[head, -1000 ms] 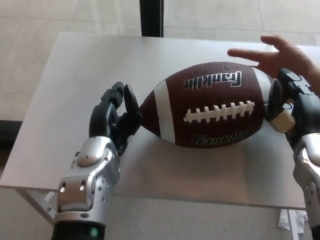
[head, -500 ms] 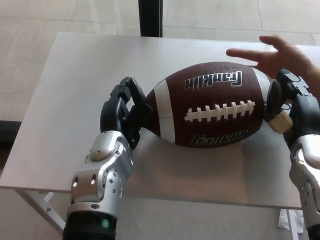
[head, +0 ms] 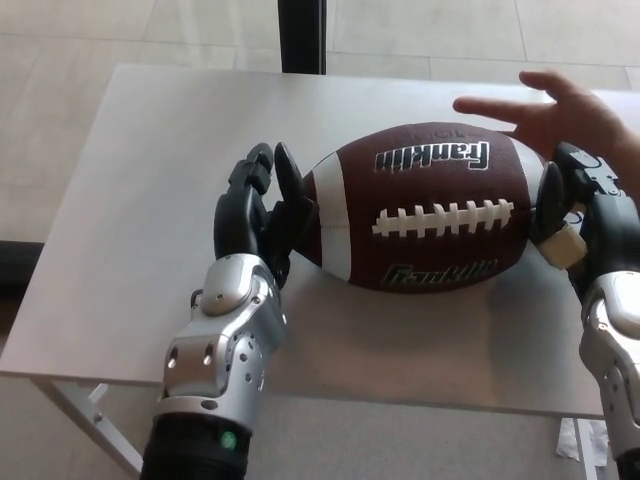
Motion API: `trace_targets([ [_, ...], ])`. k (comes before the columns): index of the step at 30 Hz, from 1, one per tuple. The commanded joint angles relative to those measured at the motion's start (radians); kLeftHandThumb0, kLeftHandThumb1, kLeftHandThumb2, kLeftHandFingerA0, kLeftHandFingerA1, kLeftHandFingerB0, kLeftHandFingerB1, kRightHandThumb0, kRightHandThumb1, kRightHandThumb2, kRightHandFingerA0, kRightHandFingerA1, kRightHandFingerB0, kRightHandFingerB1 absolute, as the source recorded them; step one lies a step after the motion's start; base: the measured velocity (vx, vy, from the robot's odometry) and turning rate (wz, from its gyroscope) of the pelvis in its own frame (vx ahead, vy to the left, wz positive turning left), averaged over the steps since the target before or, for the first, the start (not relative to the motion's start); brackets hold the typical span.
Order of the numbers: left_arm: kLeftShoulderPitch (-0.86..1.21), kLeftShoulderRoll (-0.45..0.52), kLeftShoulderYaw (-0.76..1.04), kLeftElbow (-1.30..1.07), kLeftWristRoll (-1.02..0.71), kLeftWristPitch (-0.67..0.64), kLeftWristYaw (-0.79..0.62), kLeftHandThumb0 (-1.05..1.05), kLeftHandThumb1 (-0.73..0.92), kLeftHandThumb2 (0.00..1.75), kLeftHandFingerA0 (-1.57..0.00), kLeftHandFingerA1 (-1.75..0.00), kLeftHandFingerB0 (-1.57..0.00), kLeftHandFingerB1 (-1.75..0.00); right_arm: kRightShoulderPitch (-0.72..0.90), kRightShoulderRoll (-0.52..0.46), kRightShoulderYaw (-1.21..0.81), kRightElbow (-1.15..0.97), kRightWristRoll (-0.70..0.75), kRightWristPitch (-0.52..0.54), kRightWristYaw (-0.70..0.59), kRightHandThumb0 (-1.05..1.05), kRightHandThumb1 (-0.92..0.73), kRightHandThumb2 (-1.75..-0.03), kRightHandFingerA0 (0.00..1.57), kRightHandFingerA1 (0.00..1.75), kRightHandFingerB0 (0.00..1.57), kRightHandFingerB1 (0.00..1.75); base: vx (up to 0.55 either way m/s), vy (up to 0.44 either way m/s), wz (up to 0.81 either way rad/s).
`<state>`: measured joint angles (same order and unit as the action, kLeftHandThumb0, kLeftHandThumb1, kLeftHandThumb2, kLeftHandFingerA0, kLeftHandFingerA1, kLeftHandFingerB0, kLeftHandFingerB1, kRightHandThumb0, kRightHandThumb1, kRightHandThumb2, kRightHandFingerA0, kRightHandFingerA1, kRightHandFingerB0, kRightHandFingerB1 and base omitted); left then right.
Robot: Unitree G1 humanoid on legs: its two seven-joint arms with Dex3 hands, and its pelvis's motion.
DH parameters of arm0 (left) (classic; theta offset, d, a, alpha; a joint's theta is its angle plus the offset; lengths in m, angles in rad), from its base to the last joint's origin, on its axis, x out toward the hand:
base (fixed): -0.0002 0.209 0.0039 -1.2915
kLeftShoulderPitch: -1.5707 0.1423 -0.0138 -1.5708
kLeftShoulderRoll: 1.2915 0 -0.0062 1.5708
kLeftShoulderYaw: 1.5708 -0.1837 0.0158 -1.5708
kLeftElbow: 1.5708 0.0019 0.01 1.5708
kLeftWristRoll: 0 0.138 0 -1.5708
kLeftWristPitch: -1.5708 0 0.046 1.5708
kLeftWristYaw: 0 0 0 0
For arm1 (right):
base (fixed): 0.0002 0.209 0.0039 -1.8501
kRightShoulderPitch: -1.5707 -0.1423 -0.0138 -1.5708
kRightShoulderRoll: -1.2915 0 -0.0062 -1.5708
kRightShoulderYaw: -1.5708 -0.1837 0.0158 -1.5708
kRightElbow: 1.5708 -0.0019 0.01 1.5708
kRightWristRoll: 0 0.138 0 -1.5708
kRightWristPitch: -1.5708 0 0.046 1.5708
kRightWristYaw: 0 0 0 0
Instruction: The robot uses both its hands to grab the left and right ends of a football kept in the middle of the desk infront of it, lifts it up and places it in the palm of a person
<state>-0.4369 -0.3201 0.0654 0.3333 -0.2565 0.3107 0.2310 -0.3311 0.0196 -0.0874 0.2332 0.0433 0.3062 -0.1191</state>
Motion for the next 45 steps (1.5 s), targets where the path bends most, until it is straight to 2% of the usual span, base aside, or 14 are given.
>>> trace_targets([
  [1, -0.05, -0.091, -0.01, 0.033, -0.009, -0.044, 0.02, -0.94, 0.75, 1.16, -0.17, -0.73, -0.06, -0.14, -0.024, 0.017, 0.031, 0.045, 0.011, 0.001, 0.046, -0.87, -0.92, -0.72, 0.4, 0.74, 0.33, 0.36, 0.0, 0.0, 0.0],
  [4, -0.08, -0.082, -0.031, 0.066, 0.007, -0.05, 0.009, -0.94, 0.76, 1.16, -0.22, -0.74, -0.08, -0.16, -0.021, 0.026, 0.034, 0.053, 0.033, 0.014, 0.073, -0.85, -0.76, -1.15, 0.45, 0.78, 0.28, 0.48, 0.0, 0.0, 0.0],
  [6, -0.082, -0.076, -0.047, 0.073, 0.016, -0.057, -0.001, -0.91, 0.76, 1.16, -0.22, -0.73, -0.07, -0.16, -0.018, 0.029, 0.039, 0.053, 0.034, 0.023, 0.075, -0.87, -0.92, -0.71, 0.38, 0.87, 0.35, 0.36, 0.0, 0.0, 0.0],
  [10, -0.091, -0.057, -0.078, 0.095, 0.04, -0.061, -0.02, -0.95, 0.92, 0.77, -0.31, -0.73, 0.0, -0.24, -0.018, 0.045, 0.062, 0.028, 0.035, 0.063, 0.08, -0.86, -0.92, -0.69, 0.38, 1.07, 0.33, 0.59, 0.0, 0.0, 0.0],
  [14, -0.108, -0.033, -0.114, 0.104, 0.08, -0.018, -0.024, -0.91, 0.78, 1.17, -0.16, -0.57, -0.05, -0.18, -0.019, 0.056, 0.057, 0.031, 0.062, 0.055, 0.105, -0.93, -0.75, -1.11, 0.4, 0.75, 0.16, 0.44, 0.0, 0.0, 0.0],
  [18, -0.122, -0.021, -0.117, 0.095, 0.088, 0.009, -0.029, -0.93, 0.73, 1.1, -0.26, -0.7, -0.06, -0.39, -0.028, 0.069, 0.051, 0.037, 0.073, 0.071, 0.098, -0.95, -0.92, -0.73, 0.31, 0.72, 0.21, 0.42, 0.0, 0.0, 0.0],
  [19, -0.126, -0.025, -0.114, 0.089, 0.087, 0.016, -0.023, -0.92, 0.87, 0.66, -0.31, -0.87, -0.13, -0.36, -0.031, 0.099, 0.008, 0.034, 0.122, 0.095, 0.081, -0.99, -0.92, -0.74, 0.26, 0.66, 0.14, 0.45, 0.0, 0.0, 0.0],
  [20, -0.133, -0.012, -0.134, 0.082, 0.112, 0.005, -0.03, -0.89, 0.71, 1.09, -0.28, -0.7, -0.05, -0.34, -0.029, 0.149, -0.055, 0.033, 0.184, 0.091, 0.043, -0.95, -0.92, -0.79, 0.14, 0.5, 0.08, 0.29, 0.0, 0.0, 0.0],
  [21, -0.135, -0.004, -0.145, 0.078, 0.125, -0.002, -0.034, -0.87, 0.88, 0.66, -0.28, -0.81, -0.07, -0.28, -0.027, 0.169, -0.079, 0.033, 0.202, 0.092, 0.026, -0.9, -0.85, -1.25, 0.15, 0.57, 0.0, 0.14, 0.0, 0.0, 0.0],
  [29, -0.187, -0.034, -0.135, 0.088, 0.119, 0.017, 0.011, -0.85, 0.69, 1.07, -0.37, -0.71, -0.1, -0.45, -0.057, 0.224, -0.124, 0.084, 0.178, 0.128, 0.007, -0.68, -0.91, -0.67, 0.23, 0.54, 0.22, 0.39, 0.0, 0.0, 0.0],
  [32, -0.179, -0.043, -0.129, 0.091, 0.107, -0.006, -0.001, -0.86, 0.86, 0.66, -0.37, -0.75, -0.22, -0.32, -0.074, 0.213, -0.086, 0.104, 0.136, 0.157, -0.009, -0.66, -0.9, -0.66, 0.48, 0.63, 0.46, 0.47, 0.0, 0.0, 0.0],
  [33, -0.176, -0.041, -0.135, 0.093, 0.113, -0.014, -0.009, -0.86, 0.87, 0.67, -0.37, -0.74, -0.2, -0.32, -0.074, 0.202, -0.066, 0.112, 0.122, 0.15, 0.005, -0.62, -0.71, -1.06, 0.44, 0.69, 0.3, 0.57, 0.0, 0.0, 0.0],
  [34, -0.173, -0.042, -0.138, 0.096, 0.112, -0.022, -0.018, -0.92, 0.71, 0.85, -0.37, -0.72, -0.18, -0.39, -0.074, 0.196, -0.056, 0.121, 0.12, 0.137, 0.023, -0.6, -0.86, -0.65, 0.43, 0.68, 0.23, 0.43, 0.0, 0.0, 0.0],
  [45, -0.144, -0.039, -0.181, 0.084, 0.144, -0.018, -0.053, -0.88, 0.68, 1.07, -0.34, -0.68, -0.09, -0.39, -0.06, 0.148, 0.098, 0.164, 0.02, 0.011, 0.064, -0.97, -0.71, -0.83, 0.3, 0.74, 0.24, 0.41, 0.0, 0.0, 0.0],
])
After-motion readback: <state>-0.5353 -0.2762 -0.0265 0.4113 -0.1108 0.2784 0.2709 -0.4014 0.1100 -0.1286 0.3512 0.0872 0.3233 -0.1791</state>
